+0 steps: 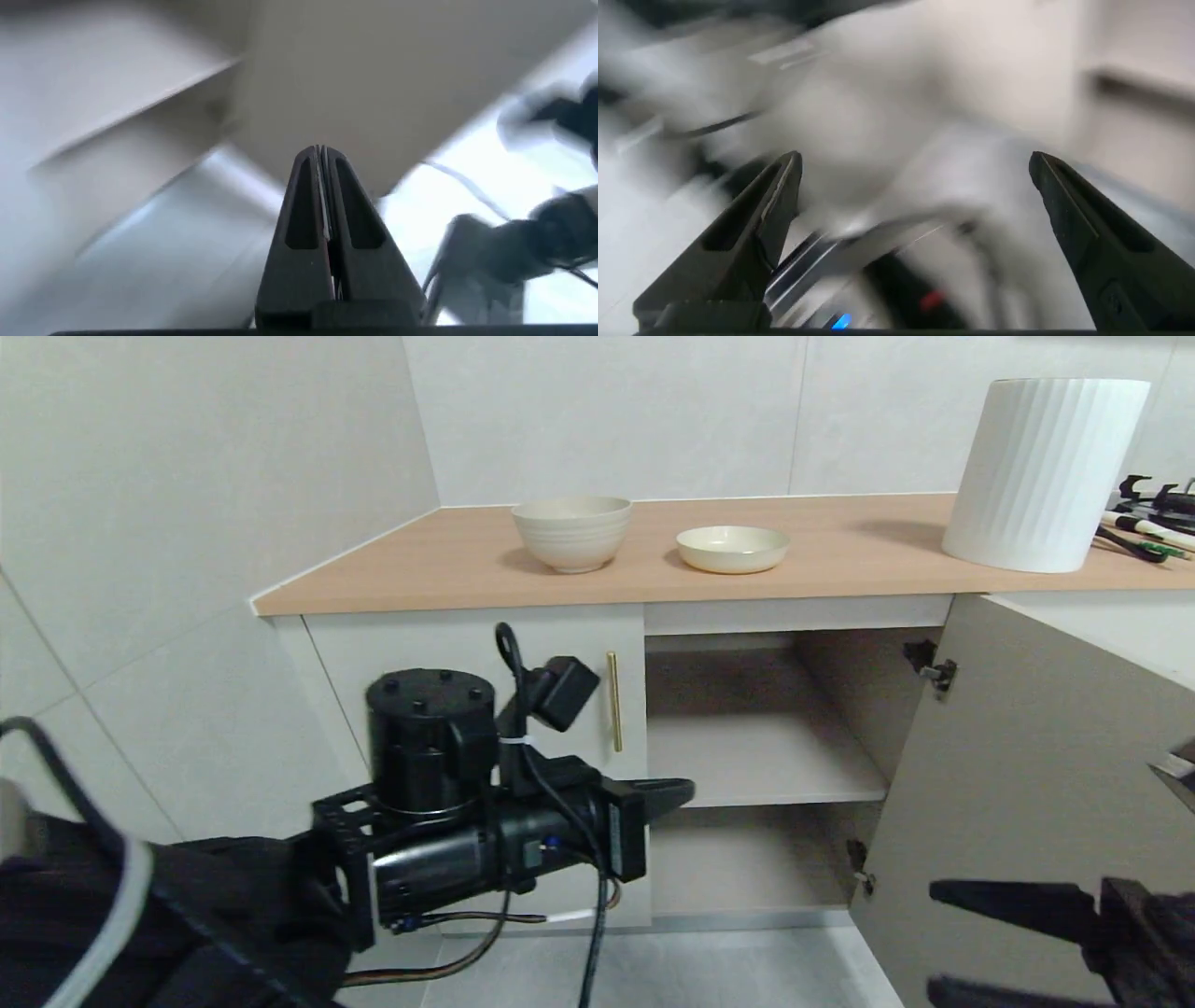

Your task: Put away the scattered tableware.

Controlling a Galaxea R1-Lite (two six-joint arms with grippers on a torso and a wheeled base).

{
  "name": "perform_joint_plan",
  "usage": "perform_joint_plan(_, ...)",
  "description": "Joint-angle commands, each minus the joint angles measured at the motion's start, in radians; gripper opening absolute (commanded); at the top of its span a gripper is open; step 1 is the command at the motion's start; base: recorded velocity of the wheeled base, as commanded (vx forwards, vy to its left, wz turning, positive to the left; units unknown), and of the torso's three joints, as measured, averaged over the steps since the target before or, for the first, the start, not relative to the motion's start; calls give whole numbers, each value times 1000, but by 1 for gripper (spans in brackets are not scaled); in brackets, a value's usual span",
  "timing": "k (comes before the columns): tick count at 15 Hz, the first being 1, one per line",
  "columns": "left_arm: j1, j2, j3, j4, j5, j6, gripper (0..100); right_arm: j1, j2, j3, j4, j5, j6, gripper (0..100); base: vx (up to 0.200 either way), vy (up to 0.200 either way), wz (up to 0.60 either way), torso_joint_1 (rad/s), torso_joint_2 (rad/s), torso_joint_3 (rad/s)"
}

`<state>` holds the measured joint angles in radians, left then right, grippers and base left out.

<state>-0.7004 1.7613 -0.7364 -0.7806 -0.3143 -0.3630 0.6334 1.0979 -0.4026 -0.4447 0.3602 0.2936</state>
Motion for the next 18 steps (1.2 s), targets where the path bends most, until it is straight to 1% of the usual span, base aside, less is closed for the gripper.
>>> perform_joint_plan(1,124,-338,52,327,196,12,0,-57,257,-170,3,-116,-37,100,0,0,0,0,0,0)
perform_joint_plan(2,144,-391,38,429,262,10,0,-90,298,-214,3,-116,-53,100,0,0,0,0,0,0)
perform_joint_plan(3,176,-444,41,472,277,9,0,-113,339,-277,3,-118,-85,100,0,0,0,0,0,0)
perform_joint_plan(4,223,-499,61,474,271,9,0,-138,382,-352,14,-118,-96,100,0,0,0,0,0,0)
perform_joint_plan(5,246,-523,63,474,265,9,0,-152,401,-403,46,-118,-97,100,0,0,0,0,0,0)
perform_joint_plan(6,285,-556,63,477,262,9,0,-158,402,-466,116,-121,-97,100,0,0,0,0,0,0)
perform_joint_plan(7,303,-576,63,480,262,10,0,-162,382,-486,169,-112,-93,100,0,0,0,0,0,0)
perform_joint_plan(8,312,-588,66,488,262,10,0,-161,378,-487,187,-115,-94,100,0,0,0,0,0,0)
perform_joint_plan(10,314,-608,58,534,262,10,0,-155,344,-487,198,-116,-93,100,0,0,0,0,0,0)
perform_joint_plan(11,315,-605,55,534,261,10,100,-155,332,-487,201,-119,-93,100,0,0,0,0,0,0)
perform_joint_plan(14,328,-594,6,534,261,6,100,-146,240,-492,276,-119,-96,100,0,0,0,0,0,0)
perform_joint_plan(15,328,-592,0,535,262,6,100,-123,217,-492,288,-121,-96,100,0,0,0,0,0,0)
perform_joint_plan(17,328,-594,3,538,265,9,100,-118,203,-492,296,-121,-96,100,0,0,0,0,0,0)
perform_joint_plan(18,328,-595,5,540,265,9,100,-101,189,-489,297,-121,-97,100,0,0,0,0,0,0)
